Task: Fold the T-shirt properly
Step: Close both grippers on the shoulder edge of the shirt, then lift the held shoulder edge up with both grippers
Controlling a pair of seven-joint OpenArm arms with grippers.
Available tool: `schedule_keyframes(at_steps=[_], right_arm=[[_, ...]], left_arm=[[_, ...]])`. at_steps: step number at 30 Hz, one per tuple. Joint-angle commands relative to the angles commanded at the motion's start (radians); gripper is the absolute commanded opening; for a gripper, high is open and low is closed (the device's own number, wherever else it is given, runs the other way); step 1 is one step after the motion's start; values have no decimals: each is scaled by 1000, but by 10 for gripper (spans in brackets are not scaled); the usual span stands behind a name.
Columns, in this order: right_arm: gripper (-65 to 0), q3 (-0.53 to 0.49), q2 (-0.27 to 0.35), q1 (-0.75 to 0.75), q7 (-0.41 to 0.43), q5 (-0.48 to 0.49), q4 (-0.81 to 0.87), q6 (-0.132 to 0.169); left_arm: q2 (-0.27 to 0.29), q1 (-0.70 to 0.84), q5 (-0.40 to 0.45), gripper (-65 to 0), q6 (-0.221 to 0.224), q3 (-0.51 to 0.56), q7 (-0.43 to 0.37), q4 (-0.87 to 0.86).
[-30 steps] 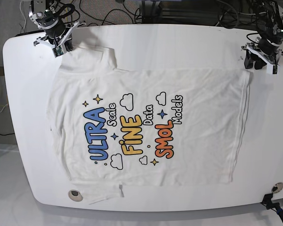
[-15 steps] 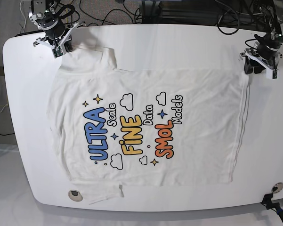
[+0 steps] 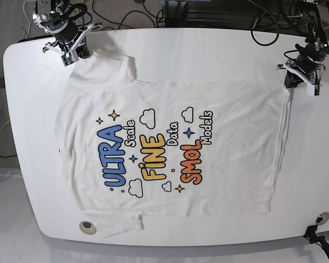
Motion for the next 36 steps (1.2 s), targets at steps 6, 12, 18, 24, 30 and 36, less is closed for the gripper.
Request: schedule_keyframes(at_steps=[6,12,18,24,30,36], right_arm=[[-650,4,4,-33,-2,-4,63,-4],[-650,84,3,-110,-9,48,133,20],[-650,215,-26,-172,-14,116,124,92],[-650,358,-54,-225,-7,172,129,113],[-650,391,-54,-223,-13,178,130,117],[-639,403,-129,-117,-21,237,128,111]], left_arm=[[-3,45,-24,-650,-15,-45,14,93],[3,148,-31,-650,-20,-77,22,246],[24,230,-72,-650,-25,-132,42,350],[32,283,-113,-650,-29,-164,44,390],[39,291,-118,-650,-27,-169,54,404],[40,273,-110,-638,-26,-163,62,396]])
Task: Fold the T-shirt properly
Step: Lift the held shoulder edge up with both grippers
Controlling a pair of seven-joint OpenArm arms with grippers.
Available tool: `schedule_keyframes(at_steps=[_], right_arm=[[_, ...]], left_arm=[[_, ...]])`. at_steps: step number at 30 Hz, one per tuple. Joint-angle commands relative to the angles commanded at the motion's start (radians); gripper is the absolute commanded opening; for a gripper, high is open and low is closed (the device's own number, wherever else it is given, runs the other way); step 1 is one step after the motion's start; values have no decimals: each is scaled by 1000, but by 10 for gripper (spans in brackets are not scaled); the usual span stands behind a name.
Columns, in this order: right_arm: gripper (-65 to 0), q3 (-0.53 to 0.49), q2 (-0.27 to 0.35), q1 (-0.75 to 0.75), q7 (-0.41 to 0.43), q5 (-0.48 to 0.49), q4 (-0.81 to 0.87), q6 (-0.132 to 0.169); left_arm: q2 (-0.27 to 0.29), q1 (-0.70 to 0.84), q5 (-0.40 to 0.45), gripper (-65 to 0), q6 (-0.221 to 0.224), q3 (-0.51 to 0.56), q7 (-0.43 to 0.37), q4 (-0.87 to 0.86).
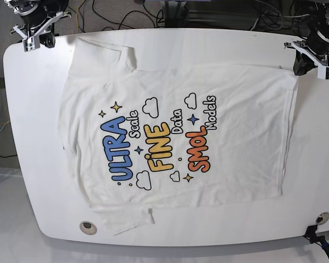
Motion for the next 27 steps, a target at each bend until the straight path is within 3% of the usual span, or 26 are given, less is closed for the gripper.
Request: schedule_keyframes(at_steps=[16,19,22,27], right_arm=[[-637,3,-9,-18,-14,-2,21,2],[-637,3,-11,-28,-44,54,29,44],[-637,6,-6,-26,-95,147,29,69],[-606,6,-3,-25,-147,269,29,74]], left_arm=[[-6,-3,3,-638,0,0,2,0],[-8,-18,5,-638,0,0,2,0],[-8,-21,5,-638,0,0,3,0],[-8,-23,5,-636,0,0,3,0]])
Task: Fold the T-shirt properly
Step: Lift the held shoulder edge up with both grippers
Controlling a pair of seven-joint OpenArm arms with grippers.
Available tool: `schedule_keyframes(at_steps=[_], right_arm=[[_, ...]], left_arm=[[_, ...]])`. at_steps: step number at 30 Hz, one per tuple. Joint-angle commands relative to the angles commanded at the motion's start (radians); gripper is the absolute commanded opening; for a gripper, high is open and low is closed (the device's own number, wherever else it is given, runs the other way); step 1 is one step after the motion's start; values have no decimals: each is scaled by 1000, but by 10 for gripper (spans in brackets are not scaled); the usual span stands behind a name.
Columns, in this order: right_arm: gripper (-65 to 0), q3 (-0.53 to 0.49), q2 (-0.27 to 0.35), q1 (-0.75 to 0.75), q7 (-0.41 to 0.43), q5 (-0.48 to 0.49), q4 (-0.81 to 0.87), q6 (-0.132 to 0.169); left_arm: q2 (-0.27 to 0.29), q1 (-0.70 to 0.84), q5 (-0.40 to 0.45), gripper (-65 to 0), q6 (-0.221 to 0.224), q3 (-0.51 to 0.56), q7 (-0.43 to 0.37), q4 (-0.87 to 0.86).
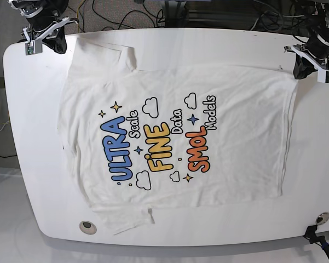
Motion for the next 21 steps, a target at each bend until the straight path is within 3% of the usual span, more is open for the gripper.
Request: schedule_keyframes(at_steps=[5,8,12,18,21], right_arm=[[-448,2,-5,-2,-9,107,-6,-3],[-400,3,-5,-5,-34,212,-31,-5],[-397,3,-5,9,-126,364,-114,-6],[-394,2,-5,57,-218,400,-207,-5],[-394,2,0,78,-269,477,-264,-5]], left_arm=[[0,0,0,-636,0,0,0,0],[-2,0,0,-636,0,0,0,0],[-15,0,0,-636,0,0,0,0],[-21,0,0,-636,0,-3,-2,0],[-21,0,2,-636,0,-20,0,0]])
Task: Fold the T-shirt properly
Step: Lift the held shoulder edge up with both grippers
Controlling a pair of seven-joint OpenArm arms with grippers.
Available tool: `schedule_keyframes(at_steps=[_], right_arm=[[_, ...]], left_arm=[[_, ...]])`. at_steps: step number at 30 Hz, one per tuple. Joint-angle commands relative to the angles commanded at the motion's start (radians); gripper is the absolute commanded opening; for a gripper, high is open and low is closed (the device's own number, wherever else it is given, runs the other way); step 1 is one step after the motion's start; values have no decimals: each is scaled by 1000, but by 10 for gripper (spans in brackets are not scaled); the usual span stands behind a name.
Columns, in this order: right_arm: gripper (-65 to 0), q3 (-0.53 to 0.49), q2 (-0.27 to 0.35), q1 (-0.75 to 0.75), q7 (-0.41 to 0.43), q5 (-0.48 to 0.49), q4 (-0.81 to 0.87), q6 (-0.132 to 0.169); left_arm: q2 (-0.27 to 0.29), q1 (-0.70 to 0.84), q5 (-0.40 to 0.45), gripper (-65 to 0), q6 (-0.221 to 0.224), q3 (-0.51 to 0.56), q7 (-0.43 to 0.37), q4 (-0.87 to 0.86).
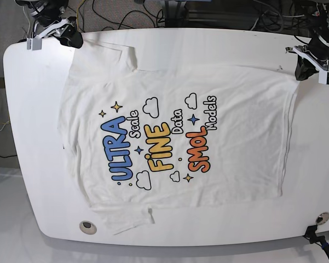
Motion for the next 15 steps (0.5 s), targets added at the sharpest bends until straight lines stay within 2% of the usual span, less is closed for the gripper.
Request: schedule_keyframes(at_steps=[2,9,15], right_arm=[[-394,0,2,18,-18,28,-32,-2],[-392,0,3,25,-21,23,-41,-3],[-392,0,-6,34,-21,-68,-43,-3]], left_arm=[[0,0,0,-636,0,0,0,0],[0,0,0,-636,-2,0,0,0],[0,0,-3,-636,-2,2,0,0]])
